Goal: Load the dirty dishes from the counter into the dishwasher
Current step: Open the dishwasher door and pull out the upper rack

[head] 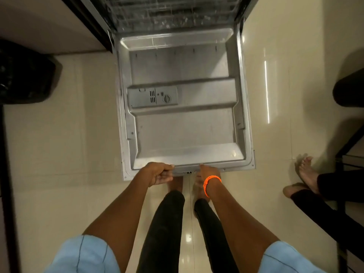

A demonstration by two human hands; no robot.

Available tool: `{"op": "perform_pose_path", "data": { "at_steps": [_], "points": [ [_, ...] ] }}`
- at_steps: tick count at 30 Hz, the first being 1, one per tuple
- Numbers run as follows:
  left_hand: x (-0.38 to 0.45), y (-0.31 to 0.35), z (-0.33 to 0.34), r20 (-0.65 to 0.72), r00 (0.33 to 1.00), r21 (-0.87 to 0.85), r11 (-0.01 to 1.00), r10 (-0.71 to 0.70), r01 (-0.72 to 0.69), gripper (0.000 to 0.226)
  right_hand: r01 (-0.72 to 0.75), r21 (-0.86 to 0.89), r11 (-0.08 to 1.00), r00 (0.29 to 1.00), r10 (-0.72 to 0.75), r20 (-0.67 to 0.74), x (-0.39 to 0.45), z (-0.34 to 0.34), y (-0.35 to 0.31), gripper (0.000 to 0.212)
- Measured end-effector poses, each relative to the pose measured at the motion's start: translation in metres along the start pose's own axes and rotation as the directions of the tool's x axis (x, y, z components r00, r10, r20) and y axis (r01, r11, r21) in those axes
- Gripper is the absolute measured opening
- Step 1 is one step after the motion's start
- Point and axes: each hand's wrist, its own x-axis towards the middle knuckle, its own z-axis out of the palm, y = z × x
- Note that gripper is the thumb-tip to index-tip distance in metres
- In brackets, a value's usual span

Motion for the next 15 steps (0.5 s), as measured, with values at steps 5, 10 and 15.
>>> {"op": "perform_pose_path", "data": {
  "at_steps": [5,10,15],
  "points": [
    [-0.048,0.072,-0.008,-0.098,0.983,-0.026,0.987,0.156,-0.159,0.025,0.152,0.127,0.980,0.982,-0.165,0.092,-0.049,-0.004,-0.077,0.011],
    [-0.100,0.161,-0.011,-0.228,0.893,-0.053,0.911,0.387,-0.408,0.034,0.255,0.256,0.933,0.956,-0.283,0.082,-0.104,-0.010,-0.168,0.010],
    [-0.165,0.248,-0.009,-0.245,0.820,-0.070,0.834,0.518,-0.548,0.027,0.423,0.328,0.845,0.888,-0.459,0.038,-0.146,-0.018,-0.264,0.011]
  ]
}}
